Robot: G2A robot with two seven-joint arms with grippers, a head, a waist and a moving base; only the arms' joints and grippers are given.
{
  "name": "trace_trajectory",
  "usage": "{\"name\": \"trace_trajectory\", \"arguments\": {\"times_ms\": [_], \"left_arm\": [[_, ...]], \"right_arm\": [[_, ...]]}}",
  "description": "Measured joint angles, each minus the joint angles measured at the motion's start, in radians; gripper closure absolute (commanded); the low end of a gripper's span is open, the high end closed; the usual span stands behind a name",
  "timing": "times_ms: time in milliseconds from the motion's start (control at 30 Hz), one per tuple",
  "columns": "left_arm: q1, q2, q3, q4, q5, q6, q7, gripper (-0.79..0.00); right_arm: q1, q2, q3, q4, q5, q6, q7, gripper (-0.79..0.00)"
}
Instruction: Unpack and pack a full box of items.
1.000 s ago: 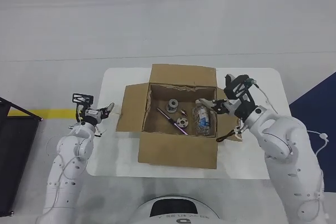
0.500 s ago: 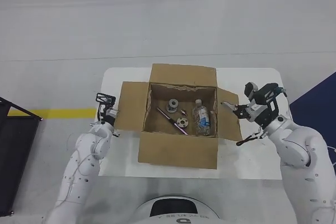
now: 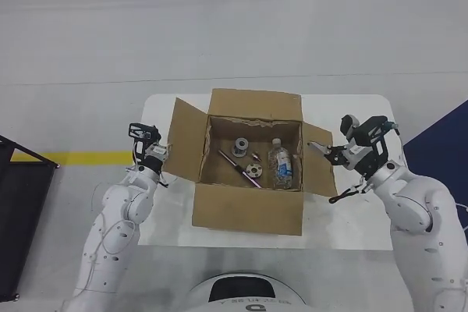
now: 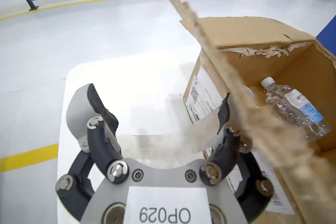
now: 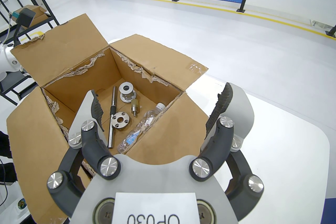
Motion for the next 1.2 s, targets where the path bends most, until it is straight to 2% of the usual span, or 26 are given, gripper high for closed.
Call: {"name": "trace_trajectory", "arguments": {"times_ms": [333, 467, 667, 967, 1200], "left_arm": [[0.000, -0.001, 0.004, -0.016, -0.003, 0.004, 0.010, -0.785], [-0.002, -0.001, 0.035, -0.077, 0.059, 0.026, 0.024, -0.785], [-0.018, -0.005, 0.099, -0.128, 0.131, 0.045, -0.015, -0.785], [-0.061, -0.016, 0.196, -0.044, 0.166, 0.047, -0.071, -0.785], [-0.075, -0.018, 0.219, -0.006, 0.176, 0.051, -0.065, -0.785]], "right_arm": [[0.000, 0.000, 0.000, 0.000, 0.000, 0.000, 0.000, -0.785], [0.000, 0.000, 0.000, 0.000, 0.000, 0.000, 0.000, -0.785], [0.000, 0.000, 0.000, 0.000, 0.000, 0.000, 0.000, -0.785], [0.000, 0.000, 0.000, 0.000, 0.000, 0.000, 0.000, -0.785], [0.000, 0.000, 0.000, 0.000, 0.000, 0.000, 0.000, -0.785]]}}
